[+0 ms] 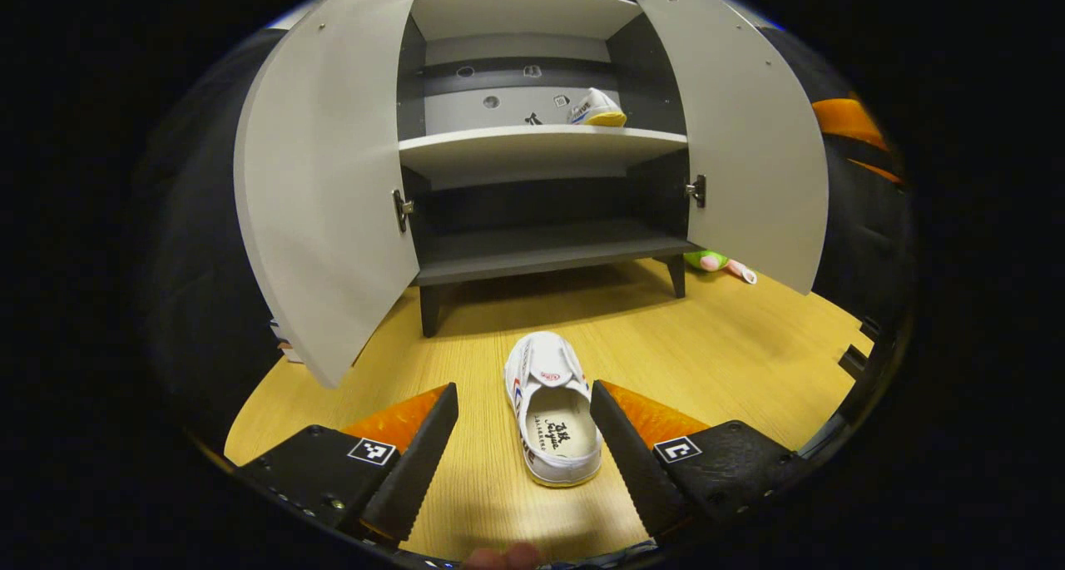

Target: Grab one shoe with the right hand and put it into the shoe cabinet, grab the other shoe with the left hand and put it into the shoe cabinet; then close the right door with the right hand and the left door with the left hand.

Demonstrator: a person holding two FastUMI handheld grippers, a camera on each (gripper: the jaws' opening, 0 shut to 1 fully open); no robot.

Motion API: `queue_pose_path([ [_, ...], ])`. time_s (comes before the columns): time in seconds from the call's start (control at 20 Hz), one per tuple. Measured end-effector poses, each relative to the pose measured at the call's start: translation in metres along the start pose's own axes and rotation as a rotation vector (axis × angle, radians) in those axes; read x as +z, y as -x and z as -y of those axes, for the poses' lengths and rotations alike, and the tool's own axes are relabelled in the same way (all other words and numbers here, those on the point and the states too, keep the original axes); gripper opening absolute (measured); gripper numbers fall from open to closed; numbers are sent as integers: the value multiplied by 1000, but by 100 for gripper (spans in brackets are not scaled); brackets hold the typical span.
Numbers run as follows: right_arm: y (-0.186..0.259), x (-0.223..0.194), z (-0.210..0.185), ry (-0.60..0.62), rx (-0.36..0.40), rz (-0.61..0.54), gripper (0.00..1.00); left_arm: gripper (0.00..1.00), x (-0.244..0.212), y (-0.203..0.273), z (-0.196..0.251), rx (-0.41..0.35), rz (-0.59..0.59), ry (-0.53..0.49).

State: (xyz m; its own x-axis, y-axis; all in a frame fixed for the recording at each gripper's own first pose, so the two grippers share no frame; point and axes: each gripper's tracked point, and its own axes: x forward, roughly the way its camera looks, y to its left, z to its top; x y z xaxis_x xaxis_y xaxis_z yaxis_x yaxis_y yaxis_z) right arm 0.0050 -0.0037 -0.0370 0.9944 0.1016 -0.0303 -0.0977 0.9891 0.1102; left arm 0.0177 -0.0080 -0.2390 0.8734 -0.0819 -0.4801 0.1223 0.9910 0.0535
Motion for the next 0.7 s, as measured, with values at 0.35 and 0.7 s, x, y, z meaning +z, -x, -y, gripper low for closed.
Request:
queue_pose_path([
  [0.35,-10,-7,4,-15,-1,-38,89,97,-30,-54,-10,-12,-88,57],
  [0.7,-27,-11,1,4,3,-54,89,96,-41,-106,-13,-15,-137,48],
])
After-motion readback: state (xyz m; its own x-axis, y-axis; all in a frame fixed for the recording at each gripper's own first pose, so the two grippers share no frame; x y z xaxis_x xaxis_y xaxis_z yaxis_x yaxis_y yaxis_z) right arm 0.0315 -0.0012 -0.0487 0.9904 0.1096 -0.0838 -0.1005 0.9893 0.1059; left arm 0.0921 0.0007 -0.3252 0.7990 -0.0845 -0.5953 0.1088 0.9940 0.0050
